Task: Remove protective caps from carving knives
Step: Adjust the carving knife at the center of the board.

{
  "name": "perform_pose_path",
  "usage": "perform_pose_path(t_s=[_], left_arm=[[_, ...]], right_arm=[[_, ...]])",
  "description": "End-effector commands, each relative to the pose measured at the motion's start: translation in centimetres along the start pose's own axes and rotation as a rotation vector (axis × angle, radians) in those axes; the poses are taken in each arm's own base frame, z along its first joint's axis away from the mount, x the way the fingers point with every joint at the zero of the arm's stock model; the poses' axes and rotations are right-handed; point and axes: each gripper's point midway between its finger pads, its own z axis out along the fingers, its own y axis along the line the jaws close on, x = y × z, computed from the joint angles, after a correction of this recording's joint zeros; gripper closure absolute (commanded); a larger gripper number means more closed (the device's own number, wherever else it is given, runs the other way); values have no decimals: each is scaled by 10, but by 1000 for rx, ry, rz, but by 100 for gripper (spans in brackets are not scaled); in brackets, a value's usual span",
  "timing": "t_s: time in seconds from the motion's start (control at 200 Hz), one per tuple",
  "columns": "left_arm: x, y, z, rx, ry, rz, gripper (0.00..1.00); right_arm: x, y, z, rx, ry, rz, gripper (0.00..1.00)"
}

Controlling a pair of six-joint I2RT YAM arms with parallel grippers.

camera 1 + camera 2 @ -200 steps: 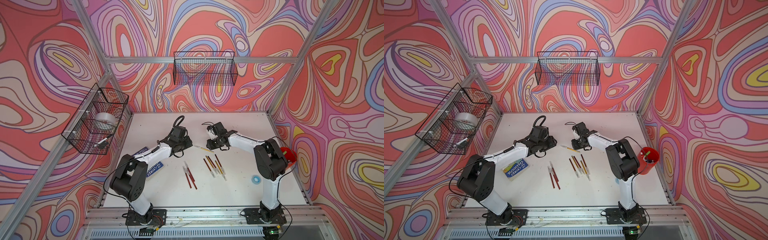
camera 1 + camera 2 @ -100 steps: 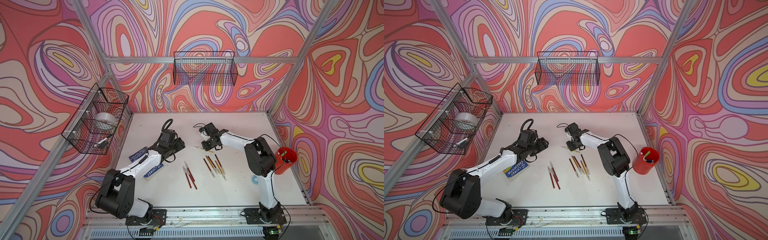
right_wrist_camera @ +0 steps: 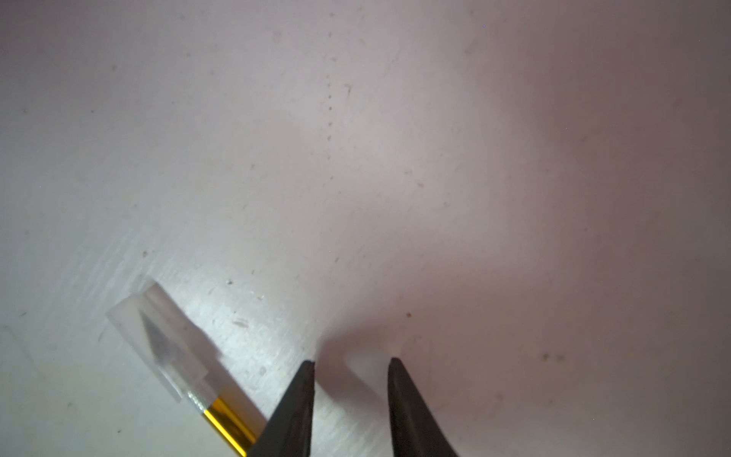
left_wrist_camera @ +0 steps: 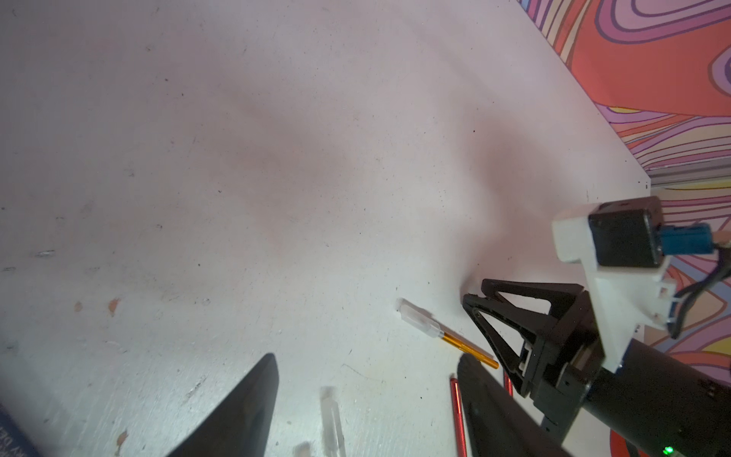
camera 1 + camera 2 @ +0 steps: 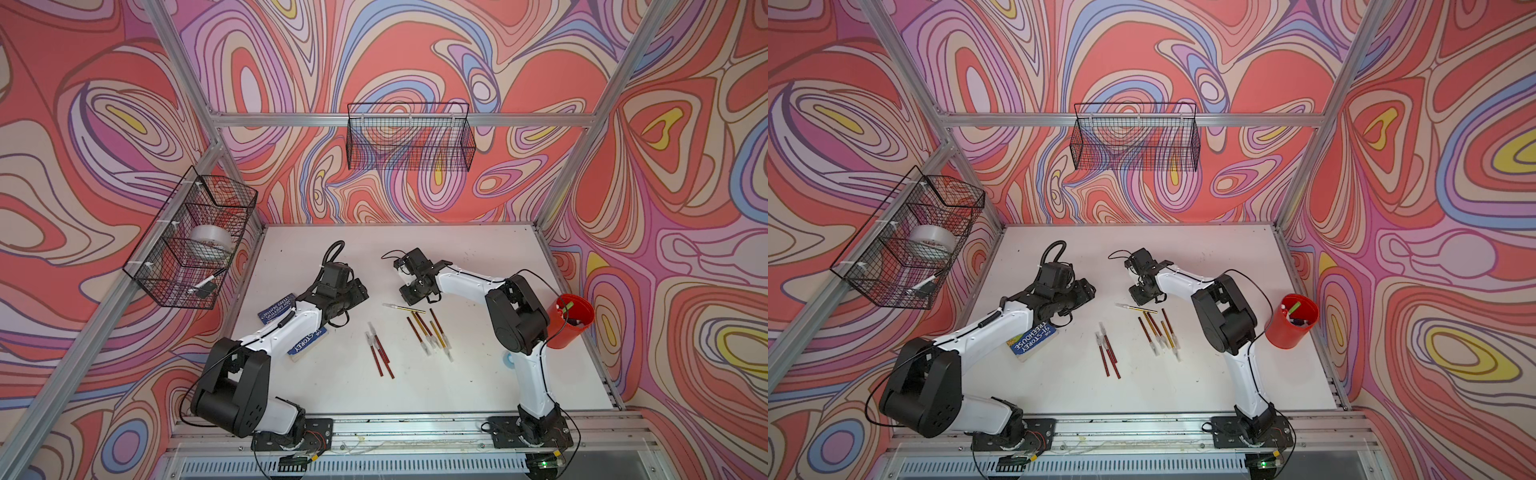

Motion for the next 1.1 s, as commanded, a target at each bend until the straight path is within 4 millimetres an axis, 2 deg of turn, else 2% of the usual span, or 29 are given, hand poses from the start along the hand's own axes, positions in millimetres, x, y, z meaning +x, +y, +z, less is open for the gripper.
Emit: perform_pose_path(t_s=[0.0, 0.09, 0.22, 0.376, 0.686, 0.766, 0.977, 1.097], left_arm=[[1, 7, -5, -13, 0, -31, 26], [1, 8, -5, -13, -2, -36, 26], [0, 8, -5, -12, -4, -37, 26], [1, 9, -5, -14, -2, -39, 26], [2, 16, -5, -26, -1, -40, 27], [2, 18, -4, -29, -2, -41, 27], [2, 19, -5, -27, -1, -39, 29], [3, 20, -7, -26, -2, -38, 29]], right_arm=[[-15, 26, -24, -28, -56, -88, 66], [-7, 42, -22, -26, -32, -155, 66], [4, 54, -15, -14, 4, -210, 66], [11, 47, -5, 51, 46, -245, 66], [7, 39, 9, 104, 68, -293, 66], [10, 37, 17, 106, 89, -298, 69], [9, 37, 30, 111, 99, -322, 86], [4, 35, 35, 119, 98, -357, 91]])
